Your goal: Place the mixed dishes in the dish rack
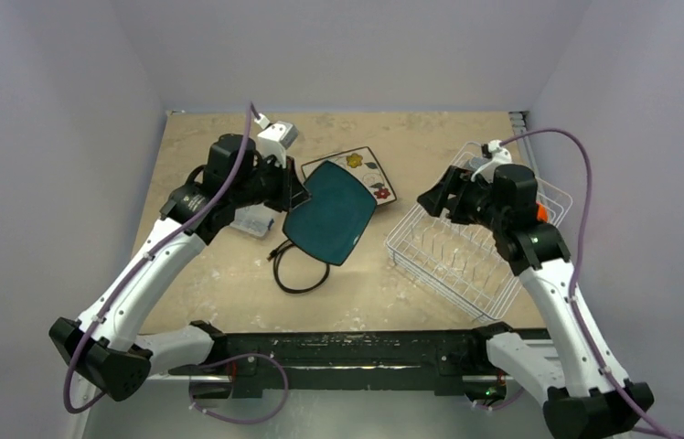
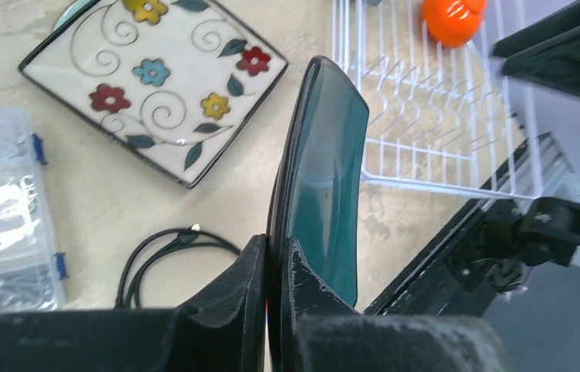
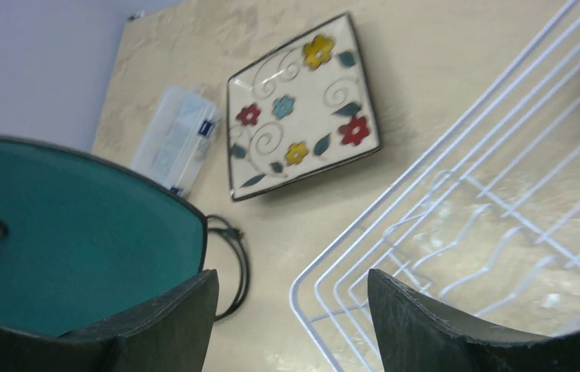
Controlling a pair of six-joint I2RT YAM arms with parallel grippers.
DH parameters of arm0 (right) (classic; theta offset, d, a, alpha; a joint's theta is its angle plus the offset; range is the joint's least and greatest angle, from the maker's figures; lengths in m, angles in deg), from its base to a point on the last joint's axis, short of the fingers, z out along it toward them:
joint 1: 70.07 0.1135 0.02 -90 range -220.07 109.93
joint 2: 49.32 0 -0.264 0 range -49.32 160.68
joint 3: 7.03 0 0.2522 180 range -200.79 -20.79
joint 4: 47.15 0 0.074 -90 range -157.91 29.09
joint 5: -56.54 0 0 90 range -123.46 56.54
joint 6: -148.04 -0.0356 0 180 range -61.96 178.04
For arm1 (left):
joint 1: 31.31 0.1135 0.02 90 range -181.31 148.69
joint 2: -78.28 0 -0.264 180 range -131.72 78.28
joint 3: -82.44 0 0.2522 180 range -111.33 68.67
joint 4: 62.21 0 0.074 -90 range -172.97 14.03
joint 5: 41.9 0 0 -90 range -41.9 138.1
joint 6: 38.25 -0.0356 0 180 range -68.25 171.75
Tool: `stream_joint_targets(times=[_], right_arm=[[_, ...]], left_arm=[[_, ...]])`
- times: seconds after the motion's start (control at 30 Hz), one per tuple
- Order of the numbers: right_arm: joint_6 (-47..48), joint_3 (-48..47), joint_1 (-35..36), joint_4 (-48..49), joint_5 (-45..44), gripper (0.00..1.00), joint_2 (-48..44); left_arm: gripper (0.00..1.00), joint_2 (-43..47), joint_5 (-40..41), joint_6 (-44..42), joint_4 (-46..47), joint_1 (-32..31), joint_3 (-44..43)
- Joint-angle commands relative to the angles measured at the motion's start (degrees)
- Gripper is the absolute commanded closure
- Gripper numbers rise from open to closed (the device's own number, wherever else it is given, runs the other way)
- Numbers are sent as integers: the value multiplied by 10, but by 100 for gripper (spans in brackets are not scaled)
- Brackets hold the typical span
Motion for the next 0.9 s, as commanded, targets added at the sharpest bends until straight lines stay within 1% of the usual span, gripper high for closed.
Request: stream_joint_targets(times=[0.0, 0.1, 0.2, 0.27, 0.37, 0.47, 0.57, 0.7, 0.87], right_arm=[[23, -25, 0, -89, -162, 31, -79], [-14, 2, 0, -85, -226, 32, -159], [-15, 24, 0, -60, -241, 32, -227], [-5, 22, 0, -58, -248, 32, -232], [13, 7, 0, -69, -246, 32, -214], [22, 0, 0, -82, -248, 32, -202], [25, 2, -1, -82, -263, 32, -214], [26, -8, 0, -91, -292, 32, -236], [23, -15, 0, -104, -335, 32, -274]], left_arm=[[100, 30, 129, -38, -28, -33, -51], [100, 31, 176, -34, -68, -64, -95], [100, 5, 219, -26, -117, -105, -158], [100, -23, 261, -24, -140, -138, -196], [100, -66, 329, -14, -176, -176, -255], [100, -118, 360, -18, -210, -206, -326], [100, -173, 403, -39, -223, -254, -394], [100, -260, 436, -62, -250, -298, -506], [100, -371, 452, -95, -284, -342, -639]])
